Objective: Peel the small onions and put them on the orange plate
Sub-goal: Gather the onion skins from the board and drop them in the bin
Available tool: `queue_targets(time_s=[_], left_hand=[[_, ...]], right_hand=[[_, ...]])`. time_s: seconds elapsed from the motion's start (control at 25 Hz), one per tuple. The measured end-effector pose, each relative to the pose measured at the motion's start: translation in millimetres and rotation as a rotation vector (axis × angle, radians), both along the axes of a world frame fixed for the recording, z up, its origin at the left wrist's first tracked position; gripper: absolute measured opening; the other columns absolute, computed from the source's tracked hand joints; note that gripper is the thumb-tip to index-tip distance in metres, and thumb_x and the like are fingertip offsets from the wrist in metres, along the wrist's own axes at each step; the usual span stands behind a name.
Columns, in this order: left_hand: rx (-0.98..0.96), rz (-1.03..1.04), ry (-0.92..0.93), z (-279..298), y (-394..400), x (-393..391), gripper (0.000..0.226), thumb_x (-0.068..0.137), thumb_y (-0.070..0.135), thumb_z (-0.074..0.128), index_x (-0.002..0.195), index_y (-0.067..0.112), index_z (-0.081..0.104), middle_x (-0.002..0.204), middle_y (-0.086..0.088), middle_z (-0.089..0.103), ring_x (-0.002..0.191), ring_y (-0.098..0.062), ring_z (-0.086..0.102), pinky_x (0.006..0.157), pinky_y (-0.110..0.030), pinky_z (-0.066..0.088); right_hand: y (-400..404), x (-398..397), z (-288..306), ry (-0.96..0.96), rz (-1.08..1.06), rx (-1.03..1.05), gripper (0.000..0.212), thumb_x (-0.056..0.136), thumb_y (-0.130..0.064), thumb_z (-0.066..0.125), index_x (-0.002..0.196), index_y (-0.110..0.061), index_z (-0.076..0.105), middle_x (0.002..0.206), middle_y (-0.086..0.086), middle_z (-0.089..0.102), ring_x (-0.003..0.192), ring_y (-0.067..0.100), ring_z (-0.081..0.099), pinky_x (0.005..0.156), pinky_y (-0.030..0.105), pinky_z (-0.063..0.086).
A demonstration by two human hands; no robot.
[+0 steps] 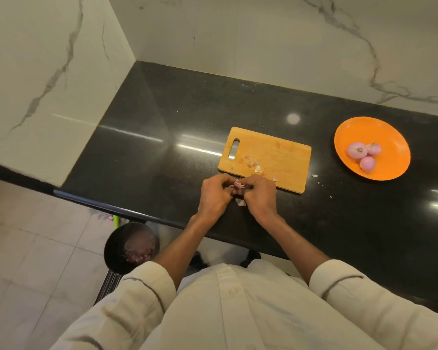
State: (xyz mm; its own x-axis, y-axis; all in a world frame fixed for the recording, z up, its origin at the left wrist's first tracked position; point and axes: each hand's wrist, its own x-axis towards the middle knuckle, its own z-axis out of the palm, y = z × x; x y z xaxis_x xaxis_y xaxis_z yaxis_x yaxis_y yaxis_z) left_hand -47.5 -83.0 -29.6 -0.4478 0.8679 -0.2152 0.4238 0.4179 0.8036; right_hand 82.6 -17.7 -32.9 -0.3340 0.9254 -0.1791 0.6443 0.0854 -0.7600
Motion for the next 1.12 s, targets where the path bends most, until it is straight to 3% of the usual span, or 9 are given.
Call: queue_targets(time_s=[0.12,0.24,0.32,0.36,0.44,0.6,0.76,1.04,1.12], left_hand=[[0.063,0.072,-0.136,5,0,-5,0.016,0.093,-0.001,0.076,0.1,0.012,0.081,0.091,0.0,0.08,0.087,-0.014,0.078,0.082,-0.042,0.067],[0.163,0.154,-0.226,20,4,-10,0.013,0.093,-0.003,0.077,0.101,0.006,0.081,0.092,-0.004,0.08,0.089,-0.015,0.079,0.083,-0.038,0.068],[0.22,0.205,-0.241,34,3,-14,0.013,0.092,-0.006,0.076,0.101,0.003,0.08,0.09,-0.005,0.08,0.087,-0.009,0.078,0.08,-0.027,0.066],[0.245,0.227,-0.256,40,2,-17,0.013,0.092,-0.008,0.075,0.102,0.001,0.08,0.091,-0.007,0.08,0.087,-0.01,0.079,0.08,-0.024,0.065],[0.293,0.292,-0.298,51,-5,-27,0.014,0.091,-0.01,0.075,0.101,-0.001,0.08,0.093,-0.013,0.08,0.089,-0.016,0.079,0.082,-0.028,0.065],[0.364,0.504,-0.291,66,-48,-60,0.016,0.089,-0.015,0.074,0.101,-0.005,0.078,0.095,-0.02,0.08,0.093,-0.027,0.08,0.083,-0.033,0.067],[0.364,0.648,-0.28,63,-116,-100,0.015,0.093,-0.01,0.074,0.103,0.0,0.079,0.096,-0.014,0.08,0.095,-0.027,0.081,0.085,-0.039,0.068],[0.267,0.965,-0.217,14,-253,-172,0.015,0.091,-0.006,0.078,0.102,0.004,0.08,0.092,-0.004,0.08,0.084,-0.003,0.076,0.074,-0.015,0.06],[0.213,1.012,-0.201,-8,-283,-191,0.018,0.091,-0.001,0.079,0.099,0.015,0.081,0.091,0.004,0.08,0.085,0.0,0.075,0.076,-0.014,0.057]], right_hand=[[2,0,6,0.118,-0.005,-0.038,0.021,0.09,-0.003,0.078,0.104,-0.017,0.084,0.097,-0.006,0.078,0.09,0.006,0.069,0.08,0.029,0.062],[8,-8,23,0.223,0.003,-0.03,0.017,0.091,-0.004,0.079,0.103,-0.015,0.084,0.097,-0.006,0.077,0.09,0.004,0.068,0.079,0.019,0.06],[13,-17,33,0.282,0.04,0.014,0.016,0.089,-0.006,0.081,0.101,-0.018,0.084,0.094,-0.009,0.077,0.09,0.004,0.069,0.091,0.022,0.058],[15,-22,38,0.312,0.056,0.015,0.016,0.088,-0.008,0.083,0.1,-0.019,0.084,0.093,-0.01,0.077,0.09,0.004,0.07,0.09,0.025,0.059],[17,-36,45,0.37,0.102,-0.016,0.017,0.086,-0.009,0.086,0.099,-0.02,0.084,0.092,-0.01,0.077,0.09,0.006,0.071,0.081,0.029,0.061],[-7,-87,56,0.468,0.28,-0.085,0.022,0.081,-0.005,0.089,0.098,-0.019,0.084,0.092,-0.005,0.079,0.089,0.012,0.075,0.08,0.034,0.063],[-57,-148,52,0.447,0.439,-0.129,0.022,0.079,-0.004,0.09,0.093,-0.02,0.084,0.089,-0.004,0.079,0.084,0.014,0.077,0.079,0.04,0.066],[-189,-254,15,0.274,0.623,-0.209,0.023,0.078,-0.001,0.089,0.089,-0.019,0.081,0.086,-0.004,0.078,0.083,0.013,0.076,0.078,0.034,0.065],[-218,-281,-5,0.179,0.641,-0.206,0.026,0.08,0.001,0.086,0.09,-0.023,0.081,0.086,-0.008,0.076,0.085,0.013,0.074,0.08,0.033,0.063]])
